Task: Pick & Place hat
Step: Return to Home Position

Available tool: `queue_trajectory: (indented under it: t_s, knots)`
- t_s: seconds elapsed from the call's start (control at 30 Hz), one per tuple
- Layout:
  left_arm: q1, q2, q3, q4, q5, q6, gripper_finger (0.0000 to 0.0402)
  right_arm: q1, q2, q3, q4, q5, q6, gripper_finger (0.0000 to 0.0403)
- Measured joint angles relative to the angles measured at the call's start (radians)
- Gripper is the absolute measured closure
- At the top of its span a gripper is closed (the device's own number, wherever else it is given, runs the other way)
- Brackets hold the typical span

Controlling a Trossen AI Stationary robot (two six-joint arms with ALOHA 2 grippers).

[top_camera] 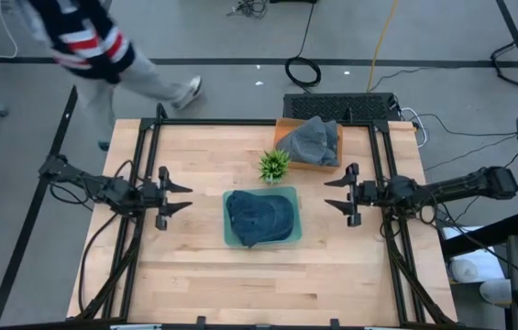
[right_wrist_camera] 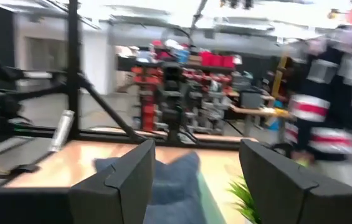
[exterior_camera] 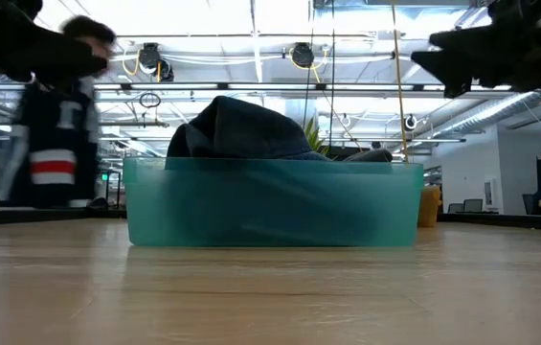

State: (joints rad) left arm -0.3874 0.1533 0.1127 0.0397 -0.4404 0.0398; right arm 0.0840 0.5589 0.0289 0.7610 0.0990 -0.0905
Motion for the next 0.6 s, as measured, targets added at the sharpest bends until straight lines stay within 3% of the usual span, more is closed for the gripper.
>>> queue_trajectory:
  t_s: [0.23,0.43,0.6]
  knots:
    - [0.000,-0.047,0.000,-0.022,0.019,0.018,0.0232,0.000,-0.049,-0.002,-0.015,-0.128,-0.003,0.0181]
    - [0.000,-0.052,-0.009,-0.009,0.074,0.019,0.0238,0.000,-0.049,-0.002,-0.072,-0.128,-0.003,0.0181]
    - [0.000,-0.051,-0.098,0.116,0.076,0.019,0.0228,0.000,-0.049,-0.003,-0.072,-0.128,0.015,0.0181]
